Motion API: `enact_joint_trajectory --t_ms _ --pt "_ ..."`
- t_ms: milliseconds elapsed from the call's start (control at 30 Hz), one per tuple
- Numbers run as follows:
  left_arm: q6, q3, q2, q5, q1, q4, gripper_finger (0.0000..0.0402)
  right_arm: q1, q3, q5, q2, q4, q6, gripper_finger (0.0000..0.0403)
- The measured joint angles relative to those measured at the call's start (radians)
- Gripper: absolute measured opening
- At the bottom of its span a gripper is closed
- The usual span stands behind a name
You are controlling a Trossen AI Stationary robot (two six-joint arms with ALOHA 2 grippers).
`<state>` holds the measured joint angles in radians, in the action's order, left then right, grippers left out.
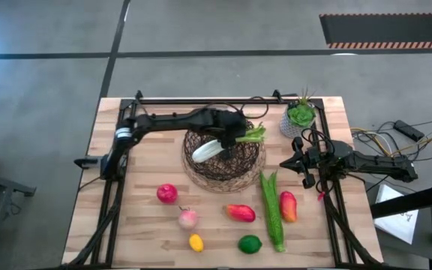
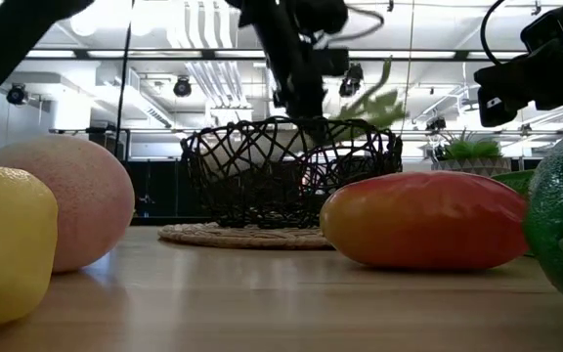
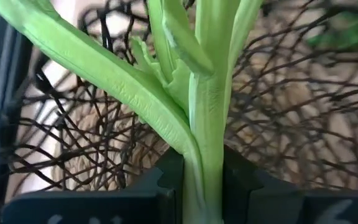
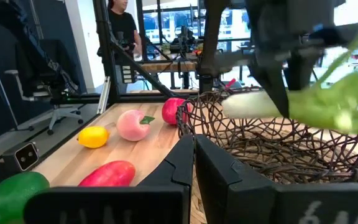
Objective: Build produce basket
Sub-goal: Put the green celery into the black mesh basket, then put the pink peach into the black mesh basket
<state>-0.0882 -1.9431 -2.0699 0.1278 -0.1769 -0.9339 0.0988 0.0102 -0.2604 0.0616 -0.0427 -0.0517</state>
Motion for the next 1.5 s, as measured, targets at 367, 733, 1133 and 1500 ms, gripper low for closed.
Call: enact_joint_trajectory --t_ms 367,733,1133,1500 --pt "0.007 0.056 -0.043 0.040 -0.003 0.134 0.0055 0.000 0.000 0.000 0.000 0.000 0.000 0.0009" --pt "0.067 0.109 -0.036 0.063 -0.012 0.170 0.0218 0.000 0.000 0.000 0.009 -0.003 0.000 0.0009" --pt "0.161 0.086 0.139 0.096 0.074 0.181 0.0285 0.000 0.000 -0.001 0.014 -0.009 0.000 0.0009" --pt "0.328 0.375 0.255 0.233 0.385 0.340 0.0286 0.000 0.000 -0.001 0.016 -0.012 0.000 0.0009"
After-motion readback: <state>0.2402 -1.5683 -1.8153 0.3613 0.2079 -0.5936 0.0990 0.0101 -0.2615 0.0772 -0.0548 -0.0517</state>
